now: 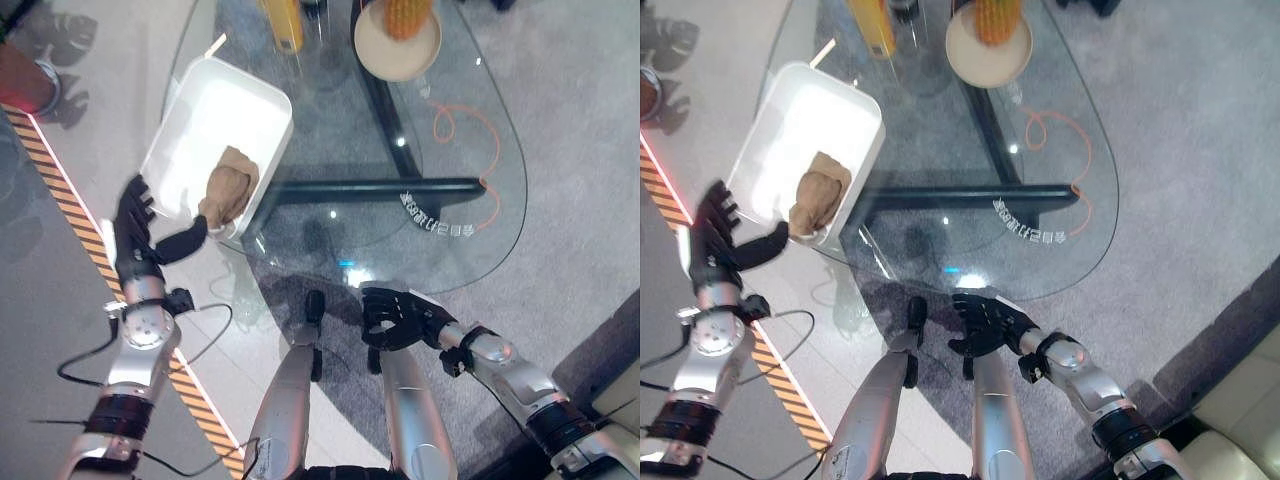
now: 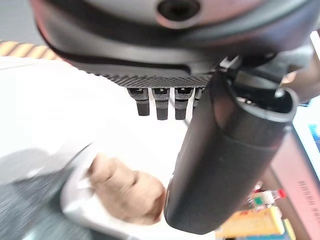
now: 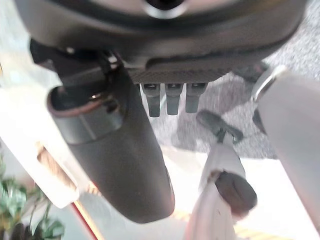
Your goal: Wipe the table with a cloth and put it in the basket.
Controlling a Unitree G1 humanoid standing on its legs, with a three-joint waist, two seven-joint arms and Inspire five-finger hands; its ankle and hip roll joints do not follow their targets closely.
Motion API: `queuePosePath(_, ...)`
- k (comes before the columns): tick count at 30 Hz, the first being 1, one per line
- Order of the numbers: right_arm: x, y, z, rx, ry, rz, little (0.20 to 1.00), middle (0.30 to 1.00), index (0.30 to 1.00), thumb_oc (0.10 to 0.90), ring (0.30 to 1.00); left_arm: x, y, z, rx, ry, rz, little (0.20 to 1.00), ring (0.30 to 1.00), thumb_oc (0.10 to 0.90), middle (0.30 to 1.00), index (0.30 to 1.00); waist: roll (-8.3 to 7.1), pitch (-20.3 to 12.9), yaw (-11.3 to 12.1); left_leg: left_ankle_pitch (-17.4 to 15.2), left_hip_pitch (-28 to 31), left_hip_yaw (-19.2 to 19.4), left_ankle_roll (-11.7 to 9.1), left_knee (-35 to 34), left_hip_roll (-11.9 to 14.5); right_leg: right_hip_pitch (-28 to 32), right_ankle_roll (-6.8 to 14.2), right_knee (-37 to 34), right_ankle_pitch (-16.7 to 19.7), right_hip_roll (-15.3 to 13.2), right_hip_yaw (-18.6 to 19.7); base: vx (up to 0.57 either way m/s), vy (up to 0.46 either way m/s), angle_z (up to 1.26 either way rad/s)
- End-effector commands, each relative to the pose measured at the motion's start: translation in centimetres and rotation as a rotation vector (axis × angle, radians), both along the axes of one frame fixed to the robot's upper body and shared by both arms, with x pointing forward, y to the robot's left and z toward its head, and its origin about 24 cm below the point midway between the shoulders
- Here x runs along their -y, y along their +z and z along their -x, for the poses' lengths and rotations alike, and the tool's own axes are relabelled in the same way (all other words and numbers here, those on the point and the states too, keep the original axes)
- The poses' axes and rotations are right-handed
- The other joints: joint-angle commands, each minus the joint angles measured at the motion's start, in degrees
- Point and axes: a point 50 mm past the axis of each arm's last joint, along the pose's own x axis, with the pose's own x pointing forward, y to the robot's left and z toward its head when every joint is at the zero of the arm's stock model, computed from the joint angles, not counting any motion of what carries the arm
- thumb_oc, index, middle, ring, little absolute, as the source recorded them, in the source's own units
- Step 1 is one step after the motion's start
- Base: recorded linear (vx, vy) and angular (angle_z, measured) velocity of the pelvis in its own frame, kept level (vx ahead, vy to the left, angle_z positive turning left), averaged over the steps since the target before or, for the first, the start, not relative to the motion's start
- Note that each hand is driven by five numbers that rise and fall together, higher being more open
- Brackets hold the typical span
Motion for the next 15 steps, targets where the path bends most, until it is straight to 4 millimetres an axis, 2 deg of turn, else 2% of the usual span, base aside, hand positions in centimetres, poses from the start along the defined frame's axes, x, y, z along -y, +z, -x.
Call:
queuePosePath(1,-0.7,-1.1,1.7,0.013,-0.047,-0.126,0.9,0.9,0.9,0.8,0.9,0.0,0.1,0.7,0.03,-0.061,0.048,0.9,0.9,0.8,0.9,0.9,0.0,-2.4,0.0,-5.0,3.5,-1.6,1.3,4.2,-4.0,9.2,1.1,-6.3,-0.6,0.1,-5.3,0.01,-0.175,0.0)
queuePosePath(3,-0.5,-3.1,3.0,-0.065,-0.125,-0.211,0.9,0.9,0.9,0.8,0.9,0.4,-3.7,2.5,-0.084,-0.061,0.148,0.9,0.9,0.8,0.9,0.9,-0.15,-4.8,0.1,-4.6,5.8,-2.2,0.9,2.6,-3.6,12.5,0.8,-8.6,-0.2,0.1,-5.6,0.02,-0.179,0.04)
queuePosePath(4,-0.5,-3.3,3.1,-0.07,-0.131,-0.216,0.9,0.9,0.9,0.8,0.9,0.5,-4.1,2.7,-0.094,-0.063,0.147,0.9,0.9,0.8,0.9,0.9,-0.18,-5.1,0.1,-4.6,6.0,-2.3,0.9,2.5,-3.6,12.8,0.8,-8.8,-0.2,0.1,-5.7,0.03,-0.16,0.1)
queuePosePath(6,-0.4,-5.4,4.5,-0.147,-0.208,-0.234,0.9,0.9,0.9,0.8,0.9,1.0,-8.2,4.8,-0.234,-0.049,0.266,0.9,0.9,0.8,0.9,0.9,-0.72,-7.4,0.4,-4.6,8.8,-2.8,0.6,1.1,-3.2,16.7,0.7,-11.2,0.0,0.2,-6.2,0.04,-0.194,0.09)
queuePosePath(7,-0.3,-5.6,4.6,-0.151,-0.214,-0.23,0.9,0.9,0.9,0.8,0.9,1.2,-8.8,5.1,-0.255,-0.053,0.279,0.9,0.9,0.8,0.9,0.9,-0.81,-7.8,0.5,-4.6,9.2,-2.8,0.5,0.8,-3.2,17.2,0.6,-11.6,0.1,0.2,-6.2,0.05,-0.186,0.07)
queuePosePath(8,-0.1,-6.3,5.0,-0.17,-0.233,-0.225,0.9,0.9,0.9,0.8,0.9,1.7,-10.4,6.1,-0.323,-0.069,0.3,0.9,0.9,0.8,0.9,0.9,-1.12,-8.9,0.8,-4.4,10.4,-3.0,0.4,0.0,-2.9,18.8,0.6,-12.5,0.2,0.3,-6.4,0.03,-0.102,0.08)
queuePosePath(9,-0.1,-6.3,5.0,-0.17,-0.233,-0.225,0.9,0.9,0.9,0.8,0.9,1.7,-10.4,6.1,-0.323,-0.069,0.3,0.9,0.9,0.8,0.9,0.9,-1.12,-8.9,0.8,-4.4,10.5,-3.0,0.4,0.0,-2.9,18.9,0.6,-12.5,0.2,0.3,-6.4,0.1,-0.199,0.09)
queuePosePath(10,0.3,-7.5,5.9,-0.218,-0.294,-0.204,0.9,0.9,0.9,0.8,0.9,3.0,-13.6,8.2,-0.479,-0.116,0.355,0.9,0.9,0.8,0.9,0.9,-1.64,-11.1,1.1,-4.4,13.1,-3.2,0.3,-1.5,-2.4,21.9,0.6,-14.0,0.2,0.7,-6.5,0.09,-0.138,0.07)
queuePosePath(15,1.5,-10.1,8.0,-0.332,-0.408,-0.093,0.9,0.9,0.9,0.8,0.9,5.1,-17.1,11.2,-0.692,-0.214,0.374,0.9,0.9,0.8,0.9,0.9,-2.11,-14.4,1.3,-4.8,17.0,-3.3,0.3,-3.0,-1.6,25.8,0.6,-15.4,0.0,1.1,-6.5,0.08,-0.103,0.07)
